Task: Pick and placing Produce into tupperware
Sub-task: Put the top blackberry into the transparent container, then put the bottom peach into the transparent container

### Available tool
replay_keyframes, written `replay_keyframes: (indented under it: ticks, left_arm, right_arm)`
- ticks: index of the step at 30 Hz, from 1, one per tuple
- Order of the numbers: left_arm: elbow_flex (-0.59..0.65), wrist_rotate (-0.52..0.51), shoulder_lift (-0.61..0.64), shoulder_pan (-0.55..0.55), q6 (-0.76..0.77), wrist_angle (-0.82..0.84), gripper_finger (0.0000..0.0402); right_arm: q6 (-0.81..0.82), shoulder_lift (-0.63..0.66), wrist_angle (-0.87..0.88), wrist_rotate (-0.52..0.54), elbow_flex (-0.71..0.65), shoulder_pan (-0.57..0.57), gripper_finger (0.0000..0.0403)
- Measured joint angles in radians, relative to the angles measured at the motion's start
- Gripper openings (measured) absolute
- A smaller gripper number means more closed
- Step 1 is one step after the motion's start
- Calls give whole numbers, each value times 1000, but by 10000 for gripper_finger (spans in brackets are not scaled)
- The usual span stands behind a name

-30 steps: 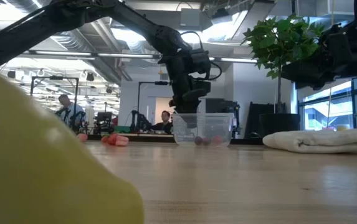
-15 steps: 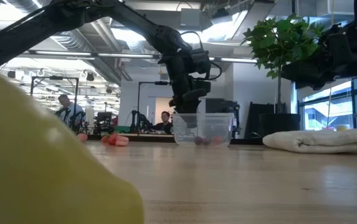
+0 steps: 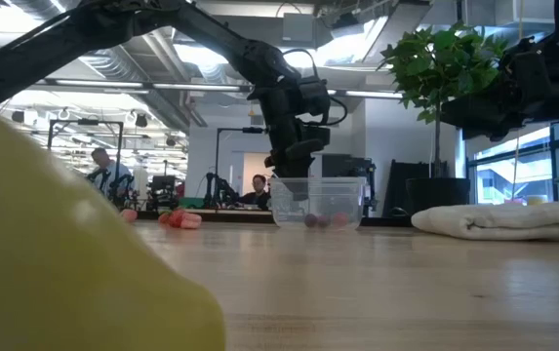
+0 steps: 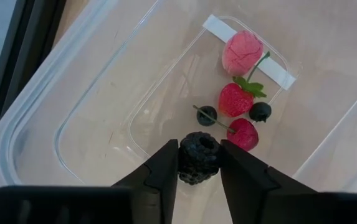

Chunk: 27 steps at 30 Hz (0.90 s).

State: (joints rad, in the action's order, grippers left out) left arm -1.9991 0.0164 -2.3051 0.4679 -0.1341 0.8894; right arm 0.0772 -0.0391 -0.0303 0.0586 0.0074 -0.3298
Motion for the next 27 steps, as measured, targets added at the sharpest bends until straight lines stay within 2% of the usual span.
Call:
replay_keyframes:
  ticks: [5,14,27]
  left_arm:
    - [0,0,0,0,0,0,115]
    - [0,0,0,0,-8,-2,103]
    - [0,0,0,0,-8,-8,135]
  right_arm:
    - [0,0,0,0,0,0,195]
    - [0,0,0,0,0,0,195]
    - [0,0,0,0,0,0,195]
